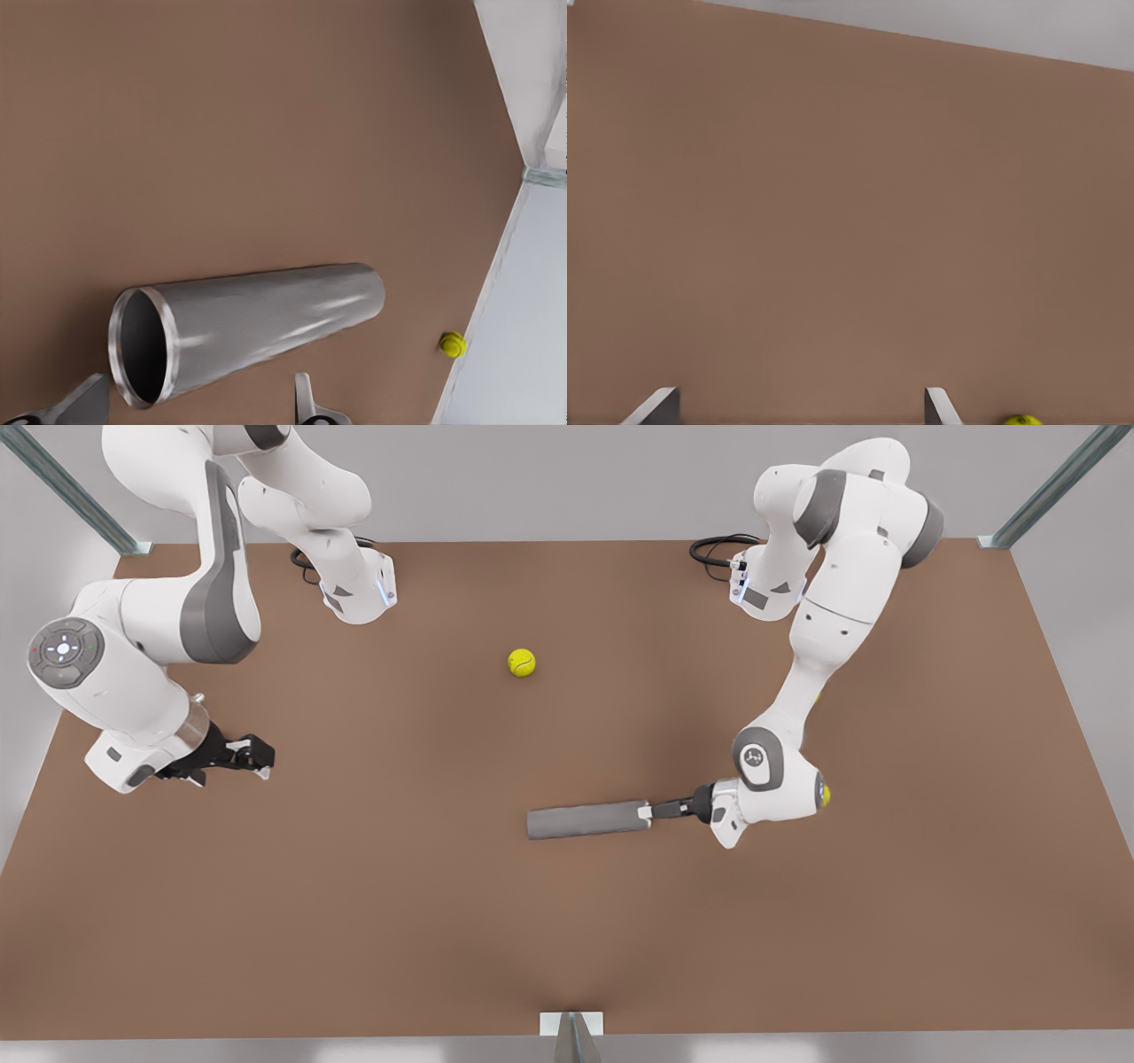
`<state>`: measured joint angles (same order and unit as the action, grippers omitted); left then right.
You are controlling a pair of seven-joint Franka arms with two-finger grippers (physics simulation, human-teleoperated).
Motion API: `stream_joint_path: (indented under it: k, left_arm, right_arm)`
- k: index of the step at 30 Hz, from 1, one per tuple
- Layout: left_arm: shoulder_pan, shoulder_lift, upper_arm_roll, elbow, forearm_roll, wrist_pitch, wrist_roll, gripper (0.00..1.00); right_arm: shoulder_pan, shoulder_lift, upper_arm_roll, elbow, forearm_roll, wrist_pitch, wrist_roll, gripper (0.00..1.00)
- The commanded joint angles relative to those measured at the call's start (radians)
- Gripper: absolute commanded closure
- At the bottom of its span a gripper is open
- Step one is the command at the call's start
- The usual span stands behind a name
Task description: Put the tennis tube upright
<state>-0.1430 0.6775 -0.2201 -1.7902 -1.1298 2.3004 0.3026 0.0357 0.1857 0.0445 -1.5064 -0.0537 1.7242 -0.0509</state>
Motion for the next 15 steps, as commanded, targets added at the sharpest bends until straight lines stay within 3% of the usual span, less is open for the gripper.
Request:
stream_joint_path:
  k: [1,15]
  left_arm:
    - [0.0,0.001,-0.001,0.0,-0.067,0.001,0.012,0.01]
    - [-0.023,0.056,-0.004,0.018,-0.231,0.005,0.095,0.01]
  right_arm:
    - [0.0,0.0,0.0,0.0,0.0,0.0,0.0,0.0]
    - [0.012,0.0,0.015,-0.005,-0.003,-0.011,0.034,0.0]
